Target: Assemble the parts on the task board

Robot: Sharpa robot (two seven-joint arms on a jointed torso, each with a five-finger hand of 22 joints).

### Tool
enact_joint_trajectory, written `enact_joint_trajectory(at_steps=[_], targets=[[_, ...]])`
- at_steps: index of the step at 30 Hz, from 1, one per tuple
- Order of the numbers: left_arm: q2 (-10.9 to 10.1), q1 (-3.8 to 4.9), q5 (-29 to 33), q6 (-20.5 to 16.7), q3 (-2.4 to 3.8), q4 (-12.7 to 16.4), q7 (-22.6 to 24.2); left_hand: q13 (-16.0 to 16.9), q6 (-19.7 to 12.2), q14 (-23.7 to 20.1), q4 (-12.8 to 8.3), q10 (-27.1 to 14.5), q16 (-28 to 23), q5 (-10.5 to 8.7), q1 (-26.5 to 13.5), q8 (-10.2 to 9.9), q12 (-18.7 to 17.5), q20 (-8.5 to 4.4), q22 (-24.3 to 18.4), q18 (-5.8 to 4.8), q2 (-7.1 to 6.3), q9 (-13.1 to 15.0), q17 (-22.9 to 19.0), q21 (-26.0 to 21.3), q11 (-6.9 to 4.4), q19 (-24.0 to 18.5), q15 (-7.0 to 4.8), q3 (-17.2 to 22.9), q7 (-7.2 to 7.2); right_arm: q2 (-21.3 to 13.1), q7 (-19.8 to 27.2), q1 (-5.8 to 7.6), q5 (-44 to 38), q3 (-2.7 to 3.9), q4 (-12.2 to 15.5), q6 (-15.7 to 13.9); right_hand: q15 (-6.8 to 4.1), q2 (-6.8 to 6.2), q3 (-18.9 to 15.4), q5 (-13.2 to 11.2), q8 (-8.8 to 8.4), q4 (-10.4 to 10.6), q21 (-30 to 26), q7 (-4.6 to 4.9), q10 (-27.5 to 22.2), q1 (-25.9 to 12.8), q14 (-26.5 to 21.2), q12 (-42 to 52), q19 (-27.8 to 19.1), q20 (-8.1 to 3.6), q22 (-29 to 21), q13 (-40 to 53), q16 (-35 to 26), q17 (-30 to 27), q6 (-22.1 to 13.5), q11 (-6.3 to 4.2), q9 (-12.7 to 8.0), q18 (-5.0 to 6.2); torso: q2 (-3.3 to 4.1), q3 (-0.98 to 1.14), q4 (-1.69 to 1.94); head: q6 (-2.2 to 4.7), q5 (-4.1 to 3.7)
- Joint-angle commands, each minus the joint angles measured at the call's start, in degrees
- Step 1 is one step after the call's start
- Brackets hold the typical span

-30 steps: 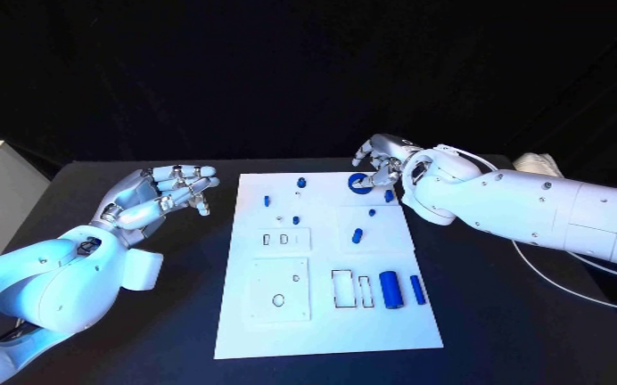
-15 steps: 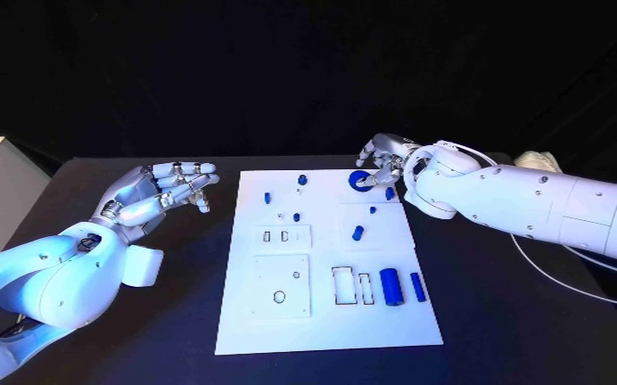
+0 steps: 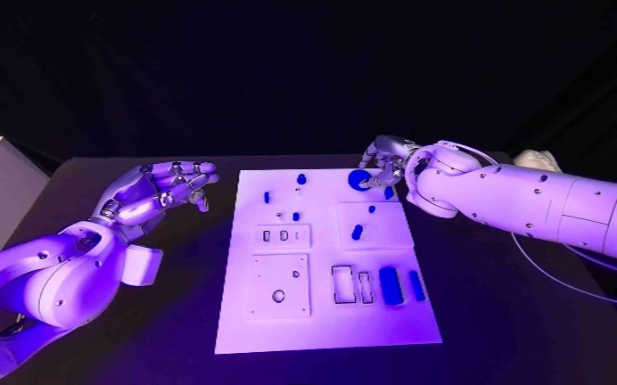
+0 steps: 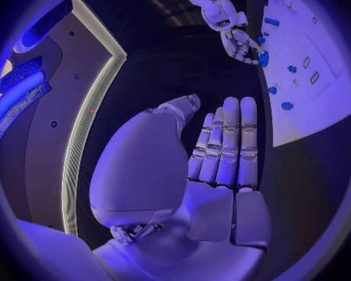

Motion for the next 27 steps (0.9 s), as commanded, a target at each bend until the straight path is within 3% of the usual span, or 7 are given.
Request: enact_joint_trajectory(at_steps=[1,11,14,20,22,24,27], targets=[[0.13,0.09,-0.20,1.08,0.04,0.03,0.27,0.07,-0.26,-0.45,-0.26,-0.50,0.42,-0.36,-0.57,-0.32,-0.10,0.09,0.19,0.30,-0.09,0.13,0.07,0.52,0.02,-0.54,-0.11,0.19,-0.03,0.19,-0.17,-0.17,0.46,0.01,-0.32,1.96,0.51,0.16,0.04,0.53,0.31,0.40,0.23,-0.12,5.47,0.30,5.68,0.38,4.20,0.38,11.54,14.53,0.35,13.25,0.02,0.40,0.06,-0.33,0.01,-0.02,0.04,-0.08,-0.02],[0.15,0.09,-0.20,1.08,0.04,-0.06,0.25,0.07,-0.26,-0.47,-0.27,-0.51,0.45,-0.36,-0.60,-0.31,-0.09,0.10,0.22,0.30,-0.06,0.14,0.07,0.57,0.02,-0.57,-0.11,0.21,-0.02,0.48,-0.10,-0.42,1.07,-0.01,-0.79,2.60,0.51,0.85,0.96,3.13,0.69,0.56,0.44,-0.15,5.53,0.18,5.67,0.45,4.25,0.42,11.82,14.60,0.36,13.26,0.40,0.37,0.09,-0.38,0.02,-0.04,0.06,-0.19,-0.13],[0.15,0.09,-0.20,1.08,0.04,-0.06,0.24,0.07,-0.26,-0.47,-0.27,-0.51,0.45,-0.36,-0.60,-0.31,-0.09,0.10,0.22,0.30,-0.06,0.14,0.07,0.57,0.02,-0.57,-0.11,0.21,-0.02,0.57,0.00,-0.45,1.53,-0.01,-0.92,2.86,0.49,1.79,2.15,5.50,0.87,0.63,0.55,-0.20,5.56,-0.76,5.69,0.49,4.28,0.42,11.97,14.65,0.39,13.35,0.95,0.30,-0.01,-0.40,0.03,-0.07,0.02,-0.23,-0.07],[0.12,0.09,-0.20,1.07,0.04,-0.08,0.18,0.08,-0.26,-0.48,-0.26,-0.51,0.48,-0.35,-0.63,-0.31,-0.08,0.10,0.24,0.30,-0.03,0.16,0.06,0.61,0.02,-0.60,-0.10,0.22,-0.02,0.69,0.26,-0.48,2.14,-0.02,-0.96,2.68,0.17,3.35,4.82,7.59,1.19,0.52,0.92,-0.72,5.64,-1.63,5.67,0.56,4.48,0.24,12.45,14.73,0.37,13.29,2.73,-0.12,-0.22,-0.51,0.00,-0.03,0.03,-0.26,-0.01],[0.12,0.09,-0.20,1.07,0.04,-0.09,0.17,0.08,-0.26,-0.48,-0.26,-0.51,0.48,-0.35,-0.63,-0.31,-0.08,0.10,0.24,0.30,-0.03,0.16,0.06,0.61,0.02,-0.60,-0.10,0.22,-0.02,0.66,0.42,-0.49,2.20,-0.03,-0.89,2.36,-0.03,3.74,5.94,7.64,1.33,0.38,1.06,-0.98,5.74,-1.36,5.67,0.67,4.56,0.07,12.63,14.84,0.37,13.31,3.34,-0.35,-0.26,-0.56,0.01,-0.04,0.07,-0.28,-0.01],[0.11,0.09,-0.20,1.07,0.04,-0.09,0.15,0.08,-0.26,-0.48,-0.26,-0.51,0.48,-0.35,-0.63,-0.31,-0.08,0.10,0.24,0.30,-0.03,0.16,0.06,0.61,0.02,-0.60,-0.10,0.22,-0.02,0.60,0.71,-0.49,1.92,-0.03,-0.70,1.55,-0.49,3.84,8.93,4.37,1.52,0.10,1.25,-1.45,5.86,-0.62,5.68,0.78,4.67,-0.36,12.87,14.95,0.38,13.35,4.42,-0.79,-0.42,-0.62,0.02,-0.08,0.10,-0.27,-0.01],[0.10,0.09,-0.20,1.07,0.04,-0.10,0.12,0.08,-0.26,-0.48,-0.26,-0.51,0.48,-0.35,-0.63,-0.31,-0.08,0.10,0.24,0.30,-0.03,0.16,0.06,0.61,0.02,-0.60,-0.10,0.22,-0.02,0.50,1.14,-0.50,0.64,-0.03,-0.09,-0.36,-0.67,3.32,11.01,4.21,1.71,-0.06,1.53,-1.68,5.97,-0.63,5.70,0.89,4.85,-0.55,13.21,15.07,0.39,13.40,5.18,-1.00,-0.48,-0.71,0.04,-0.03,0.07,-0.27,0.02]])
